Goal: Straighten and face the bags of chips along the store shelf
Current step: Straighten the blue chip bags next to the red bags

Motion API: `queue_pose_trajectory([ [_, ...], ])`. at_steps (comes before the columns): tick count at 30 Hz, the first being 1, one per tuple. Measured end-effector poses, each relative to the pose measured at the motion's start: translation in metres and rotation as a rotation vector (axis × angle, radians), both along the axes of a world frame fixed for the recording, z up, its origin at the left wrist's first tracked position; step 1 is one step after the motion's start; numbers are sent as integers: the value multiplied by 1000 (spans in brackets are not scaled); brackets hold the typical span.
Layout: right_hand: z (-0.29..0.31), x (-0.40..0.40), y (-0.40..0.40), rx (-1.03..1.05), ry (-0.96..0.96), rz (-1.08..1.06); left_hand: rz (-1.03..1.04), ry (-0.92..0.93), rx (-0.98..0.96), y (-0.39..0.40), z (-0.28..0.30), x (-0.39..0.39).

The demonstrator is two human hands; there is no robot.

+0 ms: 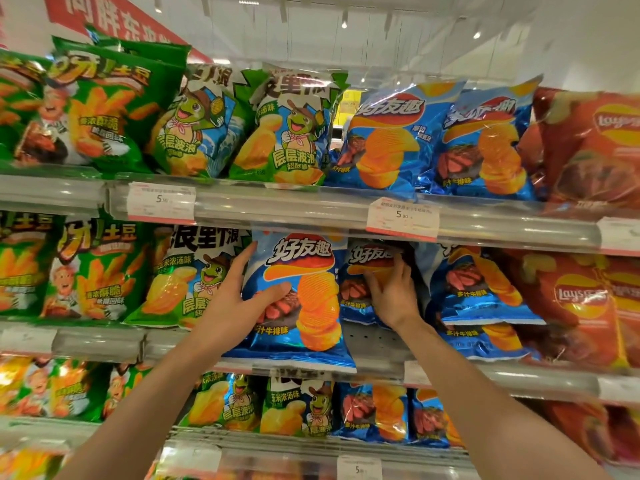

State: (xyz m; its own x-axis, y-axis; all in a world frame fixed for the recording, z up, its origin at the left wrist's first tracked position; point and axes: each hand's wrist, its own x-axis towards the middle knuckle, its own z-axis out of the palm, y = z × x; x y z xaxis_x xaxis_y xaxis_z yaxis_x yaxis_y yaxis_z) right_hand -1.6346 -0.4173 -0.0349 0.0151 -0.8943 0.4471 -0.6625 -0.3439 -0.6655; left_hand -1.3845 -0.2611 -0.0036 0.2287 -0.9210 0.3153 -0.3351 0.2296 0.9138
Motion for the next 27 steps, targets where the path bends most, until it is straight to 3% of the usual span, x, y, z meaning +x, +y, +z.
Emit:
queue_pose_trajectory([
  [7,1,-20,-2,273,-166,235,7,-5,0,-1,-1,-2],
  [16,-12,-20,-8,-13,-92,158,7,9,8,0,0,-5],
  [21,-10,-17,-10,85,114,37,14,-1,6,1,3,-7],
  [27,-2,-22,3,139,16,96,29,-12,-5,1,1,-10],
])
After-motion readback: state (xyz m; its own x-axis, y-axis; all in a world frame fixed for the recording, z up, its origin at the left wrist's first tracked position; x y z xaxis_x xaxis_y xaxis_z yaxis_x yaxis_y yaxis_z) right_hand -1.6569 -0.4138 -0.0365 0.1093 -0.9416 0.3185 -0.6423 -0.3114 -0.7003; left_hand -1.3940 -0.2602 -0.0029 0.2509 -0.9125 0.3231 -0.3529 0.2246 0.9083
